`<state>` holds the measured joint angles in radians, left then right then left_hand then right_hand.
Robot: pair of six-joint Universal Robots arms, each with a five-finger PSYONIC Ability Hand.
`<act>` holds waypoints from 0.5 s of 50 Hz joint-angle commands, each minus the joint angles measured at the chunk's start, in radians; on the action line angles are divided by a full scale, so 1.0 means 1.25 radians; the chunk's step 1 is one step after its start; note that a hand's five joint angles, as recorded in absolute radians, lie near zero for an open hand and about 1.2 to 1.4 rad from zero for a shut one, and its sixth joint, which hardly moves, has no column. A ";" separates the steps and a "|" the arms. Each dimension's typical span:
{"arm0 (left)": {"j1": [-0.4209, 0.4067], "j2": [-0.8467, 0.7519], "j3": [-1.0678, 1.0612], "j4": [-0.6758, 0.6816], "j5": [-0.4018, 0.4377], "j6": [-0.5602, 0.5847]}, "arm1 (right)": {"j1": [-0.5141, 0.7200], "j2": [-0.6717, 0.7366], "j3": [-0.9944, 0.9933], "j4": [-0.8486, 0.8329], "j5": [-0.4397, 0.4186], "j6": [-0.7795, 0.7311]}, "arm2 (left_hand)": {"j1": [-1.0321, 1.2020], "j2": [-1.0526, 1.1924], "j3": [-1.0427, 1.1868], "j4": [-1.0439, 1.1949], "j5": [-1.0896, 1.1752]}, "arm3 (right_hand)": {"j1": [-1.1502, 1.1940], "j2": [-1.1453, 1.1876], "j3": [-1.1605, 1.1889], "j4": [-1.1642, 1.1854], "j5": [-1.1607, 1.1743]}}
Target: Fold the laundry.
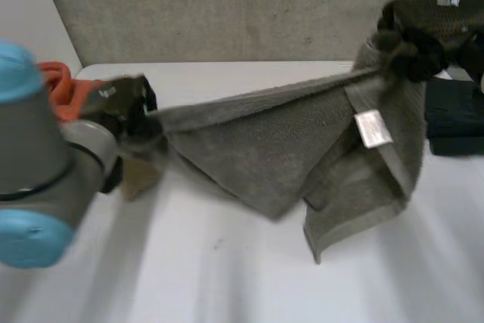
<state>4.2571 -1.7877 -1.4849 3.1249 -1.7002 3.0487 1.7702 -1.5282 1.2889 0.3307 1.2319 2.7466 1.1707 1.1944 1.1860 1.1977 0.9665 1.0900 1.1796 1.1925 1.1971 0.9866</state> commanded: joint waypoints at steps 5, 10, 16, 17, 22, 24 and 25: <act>0.066 0.008 0.029 -0.034 0.061 0.231 | -0.044 0.189 -0.053 0.139 0.054 -0.271 | 0.180 0.162 0.168 0.159 0.204 | 0.245 0.173 0.163 0.159 0.188; 0.062 -0.138 0.149 -0.014 0.078 0.304 | -0.015 0.305 -0.107 0.002 0.121 -0.272 | 0.180 0.162 0.168 0.159 0.204 | 0.245 0.173 0.163 0.159 0.188; 0.056 -0.249 0.369 0.104 0.100 0.333 | 0.001 0.377 -0.225 -0.267 0.218 -0.208 | 0.180 0.162 0.168 0.159 0.204 | 0.245 0.173 0.163 0.159 0.188; 0.057 -0.257 0.423 0.154 0.101 0.330 | 0.000 0.377 -0.250 -0.362 0.248 -0.172 | 0.180 0.162 0.168 0.159 0.204 | 0.245 0.173 0.163 0.159 0.188; 0.070 -0.256 0.521 0.358 0.105 0.301 | -0.015 0.359 -0.264 -0.674 0.272 -0.068 | 0.180 0.162 0.168 0.159 0.204 | 0.245 0.173 0.163 0.159 0.188; 0.067 -0.252 0.534 0.411 0.101 0.289 | -0.020 0.355 -0.258 -0.776 0.258 -0.045 | 0.180 0.162 0.168 0.159 0.204 | 0.245 0.173 0.163 0.159 0.188; 0.066 -0.250 0.534 0.411 0.100 0.287 | -0.021 0.356 -0.259 -0.782 0.250 -0.044 | 0.180 0.162 0.168 0.159 0.204 | 0.245 0.173 0.163 0.159 0.188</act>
<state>4.3370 -2.1164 -0.8888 3.4518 -1.5703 3.4476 1.7619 -1.0620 0.9648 -0.3376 1.5598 2.5989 1.1707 1.1981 1.1898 1.2021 0.9665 1.1548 1.1797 1.1925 1.2001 1.0111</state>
